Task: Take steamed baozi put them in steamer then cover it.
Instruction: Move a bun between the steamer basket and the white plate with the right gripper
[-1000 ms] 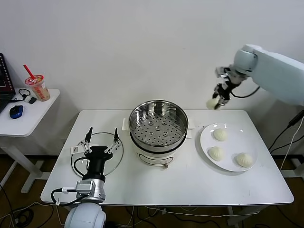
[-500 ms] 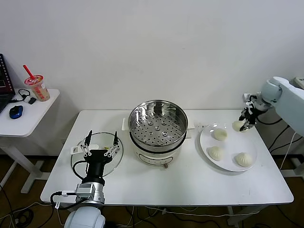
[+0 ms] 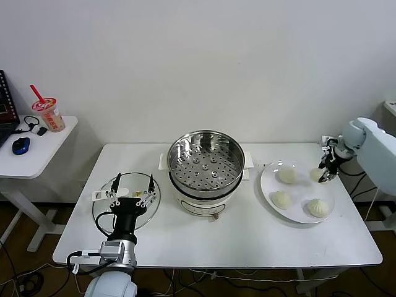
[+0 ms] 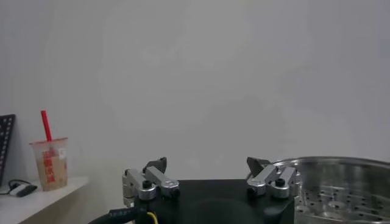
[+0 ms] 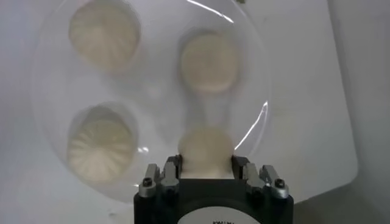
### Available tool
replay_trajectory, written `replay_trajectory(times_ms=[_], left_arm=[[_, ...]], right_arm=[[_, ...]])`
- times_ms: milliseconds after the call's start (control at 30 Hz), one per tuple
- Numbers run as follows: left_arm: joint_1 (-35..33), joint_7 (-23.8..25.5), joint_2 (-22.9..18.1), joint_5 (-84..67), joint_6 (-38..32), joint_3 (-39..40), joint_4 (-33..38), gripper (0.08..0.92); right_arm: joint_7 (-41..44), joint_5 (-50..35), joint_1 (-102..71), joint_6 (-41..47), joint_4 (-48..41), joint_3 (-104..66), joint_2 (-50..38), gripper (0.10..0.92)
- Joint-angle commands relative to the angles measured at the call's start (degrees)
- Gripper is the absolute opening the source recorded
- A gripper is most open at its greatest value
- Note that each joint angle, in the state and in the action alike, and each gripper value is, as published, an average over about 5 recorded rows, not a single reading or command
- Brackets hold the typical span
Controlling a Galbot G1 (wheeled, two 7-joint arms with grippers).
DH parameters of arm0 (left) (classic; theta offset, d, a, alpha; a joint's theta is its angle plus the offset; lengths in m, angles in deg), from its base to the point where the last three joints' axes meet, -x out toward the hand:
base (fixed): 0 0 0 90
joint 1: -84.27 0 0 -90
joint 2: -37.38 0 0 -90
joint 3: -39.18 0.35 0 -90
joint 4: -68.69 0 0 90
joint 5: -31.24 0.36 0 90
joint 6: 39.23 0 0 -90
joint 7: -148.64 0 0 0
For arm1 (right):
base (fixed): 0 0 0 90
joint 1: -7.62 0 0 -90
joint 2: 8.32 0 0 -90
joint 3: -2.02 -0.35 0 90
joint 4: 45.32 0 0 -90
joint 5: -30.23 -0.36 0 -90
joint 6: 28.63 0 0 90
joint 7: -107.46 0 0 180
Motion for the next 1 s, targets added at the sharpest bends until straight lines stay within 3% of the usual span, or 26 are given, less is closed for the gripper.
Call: replay_trajectory(times_ms=[33, 600, 867, 1000], left_arm=[[-0.2, 0.0, 0.0, 0.2, -0.1, 0.0, -0.3, 0.823], [0.1, 0.0, -0.1, 0.3, -0.1, 0.1, -0.6, 0.823], [0.1, 0.0, -0.3, 0.5, -0.1, 0.1, -0.8, 0.823], [0.2, 0.1, -0.4, 0.5, 0.0, 0.2, -0.7, 0.823]], right_arm=[[-1.2, 5.8, -4.4, -0.3, -5.3, -8.0, 3.8, 0.56], [-2.4, 8.1, -4.8, -2.4, -6.5, -9.2, 5.0, 0.584], [-1.7, 6.8, -5.2, -3.1, -3.6, -8.8, 3.3, 0.784], [-0.9, 2.9, -5.0, -3.4, 1.6, -6.3, 0.3, 0.82]])
